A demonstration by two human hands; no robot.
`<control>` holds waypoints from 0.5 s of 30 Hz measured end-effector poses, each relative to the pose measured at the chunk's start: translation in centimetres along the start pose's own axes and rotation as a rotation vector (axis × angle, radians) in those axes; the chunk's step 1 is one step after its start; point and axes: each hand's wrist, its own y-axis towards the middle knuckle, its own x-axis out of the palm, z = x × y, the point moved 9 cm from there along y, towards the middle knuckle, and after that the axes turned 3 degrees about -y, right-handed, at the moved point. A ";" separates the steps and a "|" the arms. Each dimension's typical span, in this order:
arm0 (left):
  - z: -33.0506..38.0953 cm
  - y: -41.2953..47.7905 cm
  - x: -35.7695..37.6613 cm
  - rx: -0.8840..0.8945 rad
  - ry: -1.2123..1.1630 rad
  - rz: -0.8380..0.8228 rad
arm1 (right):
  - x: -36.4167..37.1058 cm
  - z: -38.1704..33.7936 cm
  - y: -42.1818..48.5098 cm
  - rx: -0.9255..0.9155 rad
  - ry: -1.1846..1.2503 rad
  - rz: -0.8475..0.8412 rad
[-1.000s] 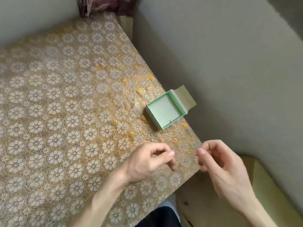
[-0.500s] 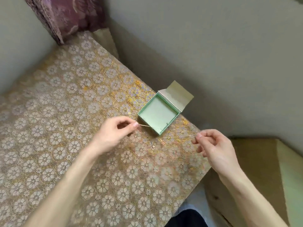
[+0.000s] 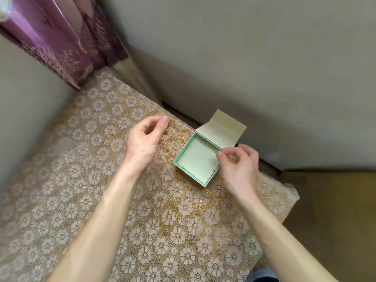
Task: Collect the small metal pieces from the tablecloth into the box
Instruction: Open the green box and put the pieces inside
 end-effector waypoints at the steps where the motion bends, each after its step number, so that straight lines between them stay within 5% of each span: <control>1: -0.3 -0.1 0.5 -0.030 0.005 -0.029 | 0.3 -0.3 0.1 -0.011 -0.024 0.000; 15: -2.4 0.3 6.7 0.139 0.261 -0.242 | 1.0 -1.1 0.3 -0.284 -0.212 0.087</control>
